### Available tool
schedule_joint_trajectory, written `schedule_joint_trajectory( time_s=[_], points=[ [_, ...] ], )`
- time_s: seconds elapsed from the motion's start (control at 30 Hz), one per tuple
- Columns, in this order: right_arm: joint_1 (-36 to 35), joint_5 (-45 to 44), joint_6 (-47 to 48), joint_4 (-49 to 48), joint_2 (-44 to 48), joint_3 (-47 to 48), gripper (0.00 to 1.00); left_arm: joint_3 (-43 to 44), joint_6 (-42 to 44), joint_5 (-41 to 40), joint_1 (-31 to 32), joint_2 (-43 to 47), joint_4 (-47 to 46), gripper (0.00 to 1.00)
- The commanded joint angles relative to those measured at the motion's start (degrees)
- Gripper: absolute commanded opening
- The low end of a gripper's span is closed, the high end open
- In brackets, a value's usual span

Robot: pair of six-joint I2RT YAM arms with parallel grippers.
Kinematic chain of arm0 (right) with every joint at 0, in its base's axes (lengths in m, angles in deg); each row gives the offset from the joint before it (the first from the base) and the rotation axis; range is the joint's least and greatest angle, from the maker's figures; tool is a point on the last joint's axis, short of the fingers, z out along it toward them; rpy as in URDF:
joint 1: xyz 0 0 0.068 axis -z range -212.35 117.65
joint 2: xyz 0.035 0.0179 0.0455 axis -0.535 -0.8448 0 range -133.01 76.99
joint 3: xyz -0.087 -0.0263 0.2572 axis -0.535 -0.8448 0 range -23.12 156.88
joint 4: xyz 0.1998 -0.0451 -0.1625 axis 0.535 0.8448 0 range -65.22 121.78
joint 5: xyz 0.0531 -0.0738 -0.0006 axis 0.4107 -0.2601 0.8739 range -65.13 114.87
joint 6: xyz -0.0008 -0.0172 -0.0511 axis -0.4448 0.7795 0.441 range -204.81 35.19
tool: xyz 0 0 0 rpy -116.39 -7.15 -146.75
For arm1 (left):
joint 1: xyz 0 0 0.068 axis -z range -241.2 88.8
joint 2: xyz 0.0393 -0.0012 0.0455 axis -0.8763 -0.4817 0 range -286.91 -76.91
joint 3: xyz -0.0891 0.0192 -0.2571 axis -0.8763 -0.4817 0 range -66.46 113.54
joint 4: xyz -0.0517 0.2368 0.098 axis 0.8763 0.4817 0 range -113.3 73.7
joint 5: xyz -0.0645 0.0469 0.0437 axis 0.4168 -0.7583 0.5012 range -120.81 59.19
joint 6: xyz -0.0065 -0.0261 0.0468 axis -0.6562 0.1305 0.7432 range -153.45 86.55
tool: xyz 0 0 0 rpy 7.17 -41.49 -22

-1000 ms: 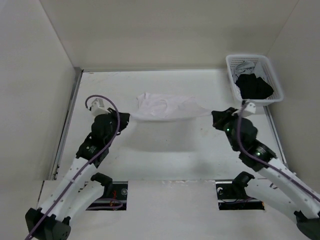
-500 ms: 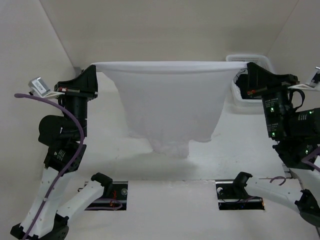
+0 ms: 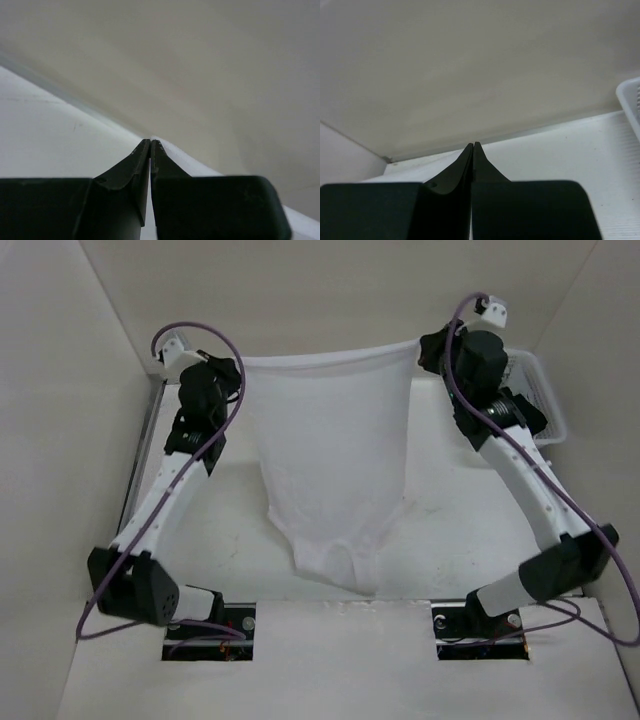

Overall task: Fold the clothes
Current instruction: Flatten the tank top out

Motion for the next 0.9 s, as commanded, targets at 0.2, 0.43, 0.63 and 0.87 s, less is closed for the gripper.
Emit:
schedule_joint_trajectory(
  time_s=[0.2,0.43,0.63,0.87],
  points=[
    [2.1,7.3,-1.6,6.1,-9.3,26.7,0.0,23.3,2.1,4.8,-3.0,-4.9,1.6,0.0],
    [1.9,7.6,-0.8,8.0,-8.2,31.1,0.0,24.2,4.0,4.7,-3.4,-1.2,1.9,0.0],
    [1.4,6.4,-1.5,3.9,1.5,10.9,0.0,11.3,5.2,2.4,-1.1,5.5,-1.0,0.0],
    [-5.1,2.5,-6.8,-4.3,21.9,-28.3,0.0,-17.9,4.6,-4.1,5.7,22.5,-1.9,0.0]
  ],
)
